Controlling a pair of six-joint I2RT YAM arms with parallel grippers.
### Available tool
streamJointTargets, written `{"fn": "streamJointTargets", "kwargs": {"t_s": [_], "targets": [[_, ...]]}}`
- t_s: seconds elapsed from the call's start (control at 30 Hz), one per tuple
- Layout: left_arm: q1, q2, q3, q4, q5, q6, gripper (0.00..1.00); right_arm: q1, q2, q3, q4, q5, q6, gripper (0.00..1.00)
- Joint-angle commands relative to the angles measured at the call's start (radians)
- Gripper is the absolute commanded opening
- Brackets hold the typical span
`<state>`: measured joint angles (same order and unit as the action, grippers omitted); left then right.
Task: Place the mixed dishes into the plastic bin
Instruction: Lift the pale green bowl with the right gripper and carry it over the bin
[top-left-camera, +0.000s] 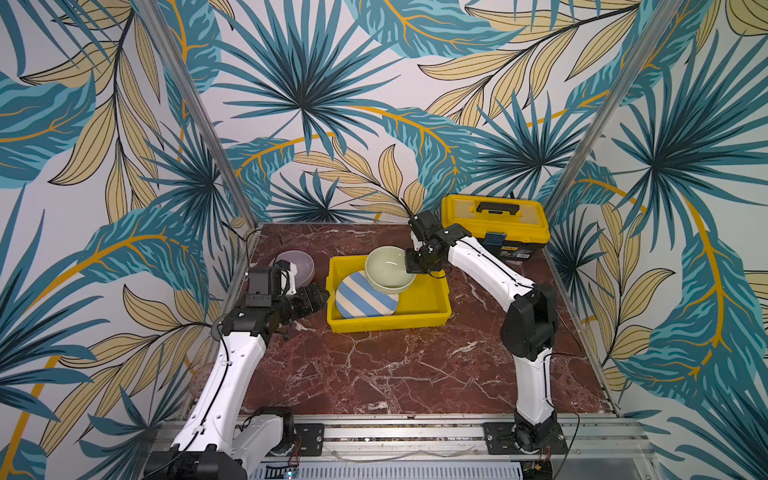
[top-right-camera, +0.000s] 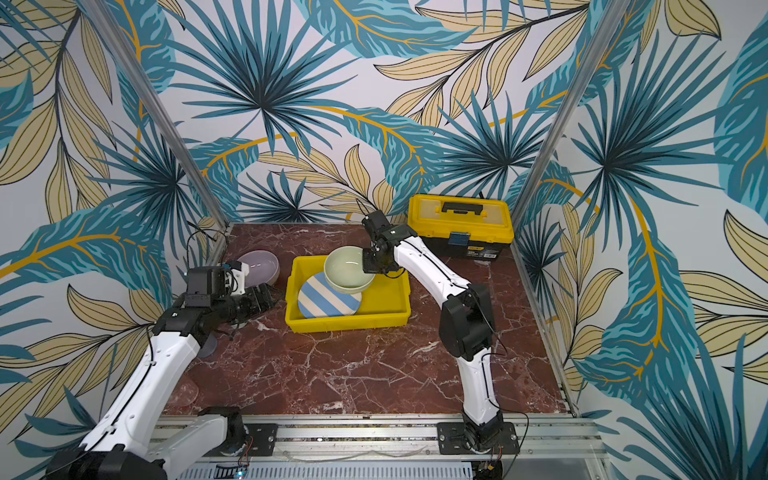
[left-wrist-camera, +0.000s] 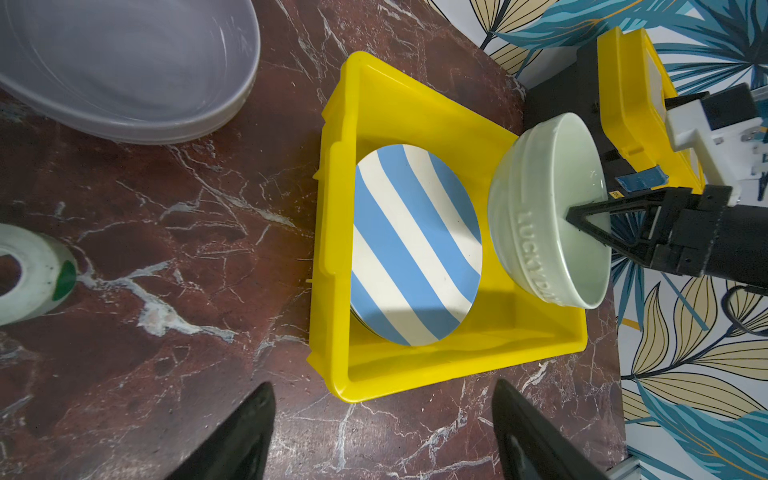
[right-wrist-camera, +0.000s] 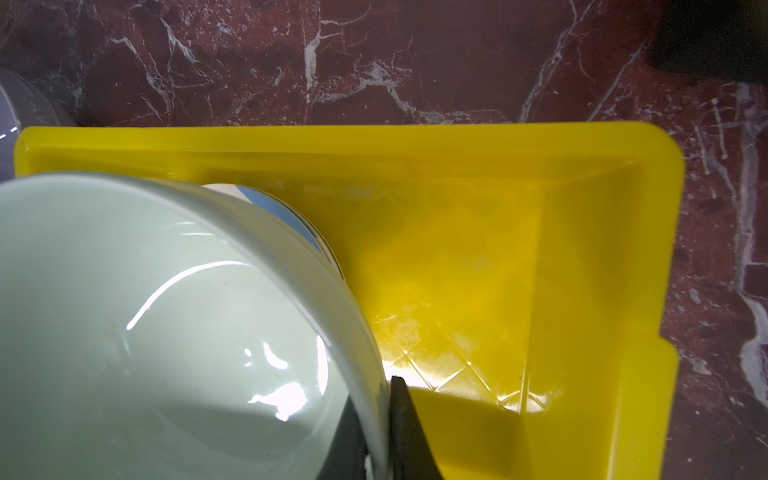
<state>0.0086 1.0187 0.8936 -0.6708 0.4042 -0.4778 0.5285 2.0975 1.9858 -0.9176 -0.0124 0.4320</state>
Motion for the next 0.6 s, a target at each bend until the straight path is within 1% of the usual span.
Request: {"fn": "streamJointTargets", "kwargs": {"t_s": [0.0,0.57], "targets": [[0.011,-0.025,-0.013,0.005,-0.011,0.021,0.82,0.02,-0.003,0.045,0.062,-0.013,0.04,0.0],[0.011,-0.031,-0.007,-0.015,-0.015,0.038,0.82,0.085,0.11,0.11,0.097,0.002,0.1,0.0]]}}
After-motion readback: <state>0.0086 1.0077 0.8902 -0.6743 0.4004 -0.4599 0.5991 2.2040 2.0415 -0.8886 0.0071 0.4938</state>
